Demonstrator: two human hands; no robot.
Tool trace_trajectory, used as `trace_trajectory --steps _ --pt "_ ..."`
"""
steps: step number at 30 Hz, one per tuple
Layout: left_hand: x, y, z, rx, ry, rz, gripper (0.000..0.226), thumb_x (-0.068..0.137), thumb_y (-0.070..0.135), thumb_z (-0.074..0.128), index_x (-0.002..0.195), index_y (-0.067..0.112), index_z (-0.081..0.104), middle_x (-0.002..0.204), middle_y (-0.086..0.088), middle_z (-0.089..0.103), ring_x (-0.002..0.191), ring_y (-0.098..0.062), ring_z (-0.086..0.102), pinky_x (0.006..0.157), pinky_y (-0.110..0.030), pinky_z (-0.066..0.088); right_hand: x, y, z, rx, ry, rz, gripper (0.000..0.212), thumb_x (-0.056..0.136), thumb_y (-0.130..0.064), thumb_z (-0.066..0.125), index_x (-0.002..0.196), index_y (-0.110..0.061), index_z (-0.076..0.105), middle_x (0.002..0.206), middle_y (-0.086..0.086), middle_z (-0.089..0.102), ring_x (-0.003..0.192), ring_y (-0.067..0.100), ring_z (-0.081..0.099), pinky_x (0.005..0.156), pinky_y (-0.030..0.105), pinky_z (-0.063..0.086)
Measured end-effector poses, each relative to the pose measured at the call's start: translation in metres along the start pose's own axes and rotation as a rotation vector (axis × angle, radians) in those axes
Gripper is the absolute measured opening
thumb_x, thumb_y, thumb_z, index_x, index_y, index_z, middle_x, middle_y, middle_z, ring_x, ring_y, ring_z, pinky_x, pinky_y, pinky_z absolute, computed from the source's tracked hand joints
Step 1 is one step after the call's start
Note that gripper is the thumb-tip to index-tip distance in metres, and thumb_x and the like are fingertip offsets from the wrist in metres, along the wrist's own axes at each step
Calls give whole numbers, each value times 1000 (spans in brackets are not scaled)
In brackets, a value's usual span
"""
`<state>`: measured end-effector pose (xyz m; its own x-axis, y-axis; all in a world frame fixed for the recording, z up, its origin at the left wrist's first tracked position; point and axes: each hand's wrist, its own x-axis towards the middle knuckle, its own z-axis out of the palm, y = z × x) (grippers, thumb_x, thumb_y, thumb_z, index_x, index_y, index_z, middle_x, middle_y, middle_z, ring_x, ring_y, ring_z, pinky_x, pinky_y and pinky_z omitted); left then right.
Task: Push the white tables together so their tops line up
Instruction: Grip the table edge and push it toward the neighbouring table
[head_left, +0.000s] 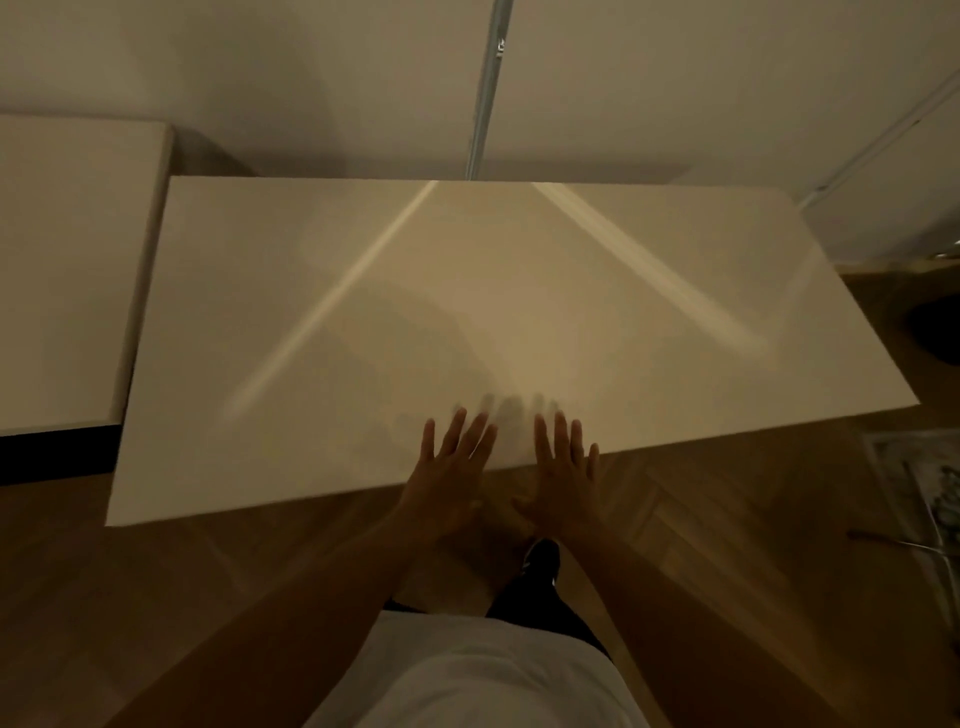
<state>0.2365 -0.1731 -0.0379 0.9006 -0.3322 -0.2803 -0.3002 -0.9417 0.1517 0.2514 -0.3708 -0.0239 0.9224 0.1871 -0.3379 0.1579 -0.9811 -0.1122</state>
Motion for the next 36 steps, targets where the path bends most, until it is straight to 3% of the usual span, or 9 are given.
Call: trace_trajectory --steps 2,6,9,13,19,23,27,32,36 --pt "13 17 2 -20 -10 -16 119 76 60 74 158 16 0 167 -10 2 153 -38 3 116 -67 5 4 26 -4 12 11 0 123 74 -77 56 152 -26 -23 160 9 -28 146 34 -25 118 60 -3" --pt "48 58 0 -24 -16 -86 109 83 64 65 159 19 1 168 -9 2 153 -37 -1 117 -60 -12 18 76 -5 17 5 -21 127 71 -76 63 152 -29 -23 162 7 -24 148 33 -20 118 60 0" --pt "76 90 1 -35 -35 -127 107 82 61 65 159 21 3 168 -8 2 152 -38 -3 116 -61 -7 31 107 -6 37 -18 -69 123 73 -72 66 153 -31 -18 164 6 -17 149 33 -15 118 62 5" --pt "107 121 5 -73 2 -227 112 77 61 70 160 18 10 168 -10 2 152 -40 0 117 -64 5 47 140 -16 33 -42 -160 110 79 -78 50 155 -29 -13 164 6 -19 149 31 -17 119 57 -2" --pt "120 140 -3 -102 3 -321 107 83 66 59 160 24 -4 167 -6 -15 151 -38 -13 117 -67 2 76 169 -20 7 -110 -248 110 80 -75 53 154 -30 -16 163 6 -22 149 33 -18 119 61 5" --pt "137 134 1 -45 -18 -316 113 75 73 58 160 27 0 167 -10 -10 151 -42 -11 113 -73 4 94 184 -18 -36 -56 -298 115 74 -72 59 157 -25 -5 164 12 -12 150 38 -12 116 65 11" --pt "150 128 11 -44 43 -262 111 72 91 30 160 28 6 167 -12 -4 151 -44 -7 112 -73 5 109 188 -14 -126 -40 -387 118 67 -82 52 157 -23 3 165 14 -2 150 41 -5 115 66 12" --pt "155 129 25 15 127 -249 114 72 95 29 160 26 4 167 -14 -3 150 -46 -6 109 -75 5 114 196 -3 -180 77 -439 114 71 -92 35 157 -20 14 165 13 8 150 40 1 115 65 11" --pt "158 131 31 67 119 -255 113 75 94 27 158 27 -13 165 -12 -18 148 -47 -17 109 -75 3 114 199 5 -201 150 -456 115 71 -94 28 157 -19 16 165 13 8 150 40 1 115 65 9"
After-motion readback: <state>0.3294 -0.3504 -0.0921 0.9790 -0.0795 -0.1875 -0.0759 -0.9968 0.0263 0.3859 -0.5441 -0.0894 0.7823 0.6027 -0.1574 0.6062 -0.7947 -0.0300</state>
